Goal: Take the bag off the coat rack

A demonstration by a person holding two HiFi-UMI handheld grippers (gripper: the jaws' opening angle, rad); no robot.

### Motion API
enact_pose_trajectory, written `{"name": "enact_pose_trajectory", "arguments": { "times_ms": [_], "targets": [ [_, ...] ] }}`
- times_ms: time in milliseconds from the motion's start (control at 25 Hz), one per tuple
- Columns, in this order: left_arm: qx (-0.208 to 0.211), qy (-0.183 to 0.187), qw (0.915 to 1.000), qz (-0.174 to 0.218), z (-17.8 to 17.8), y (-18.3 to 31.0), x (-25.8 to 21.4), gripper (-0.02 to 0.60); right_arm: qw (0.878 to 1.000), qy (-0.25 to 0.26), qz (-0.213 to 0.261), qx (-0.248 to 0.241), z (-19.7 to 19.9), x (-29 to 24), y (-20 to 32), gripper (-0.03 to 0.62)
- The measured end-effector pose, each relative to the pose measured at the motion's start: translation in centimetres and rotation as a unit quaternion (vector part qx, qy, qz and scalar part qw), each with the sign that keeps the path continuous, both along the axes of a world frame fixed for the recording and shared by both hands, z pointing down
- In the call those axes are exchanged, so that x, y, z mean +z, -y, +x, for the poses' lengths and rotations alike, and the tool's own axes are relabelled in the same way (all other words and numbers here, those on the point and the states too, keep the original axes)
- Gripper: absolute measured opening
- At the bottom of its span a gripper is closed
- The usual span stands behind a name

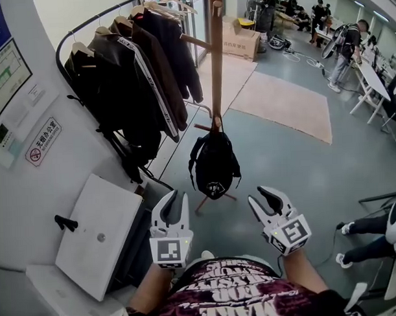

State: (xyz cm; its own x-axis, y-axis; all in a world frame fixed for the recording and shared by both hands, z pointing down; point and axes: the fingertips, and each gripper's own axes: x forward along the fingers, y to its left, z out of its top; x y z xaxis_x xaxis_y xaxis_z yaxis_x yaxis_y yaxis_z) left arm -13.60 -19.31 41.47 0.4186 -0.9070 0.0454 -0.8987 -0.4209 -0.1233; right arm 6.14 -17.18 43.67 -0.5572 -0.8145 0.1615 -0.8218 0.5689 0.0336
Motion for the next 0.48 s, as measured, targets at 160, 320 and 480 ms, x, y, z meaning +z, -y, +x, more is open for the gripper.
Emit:
{"name": "enact_pose_trajectory", "arguments": {
  "times_ms": [160, 320, 480],
  "targets": [
    [0.011, 0.006, 0.9999, -0.008, -0.1, 1.2, 0.7, 0.058, 1.000, 0.009, 0.001, 0.006, -0.6, -0.4, 1.0, 0.142],
    [0.019, -0.006, 0.9997, -0.011, 0.6, 1.4, 0.7, 0.058, 1.000, 0.005, 0.004, 0.010, -0.1, -0.8, 1.6, 0.142],
    [0.012, -0.003, 0.9998, -0.017, 0.7, 2.6, 1.4, 0.060, 1.000, 0.005, -0.001, 0.012, 0.8, -0.2, 2.8, 0.142]
  ]
}}
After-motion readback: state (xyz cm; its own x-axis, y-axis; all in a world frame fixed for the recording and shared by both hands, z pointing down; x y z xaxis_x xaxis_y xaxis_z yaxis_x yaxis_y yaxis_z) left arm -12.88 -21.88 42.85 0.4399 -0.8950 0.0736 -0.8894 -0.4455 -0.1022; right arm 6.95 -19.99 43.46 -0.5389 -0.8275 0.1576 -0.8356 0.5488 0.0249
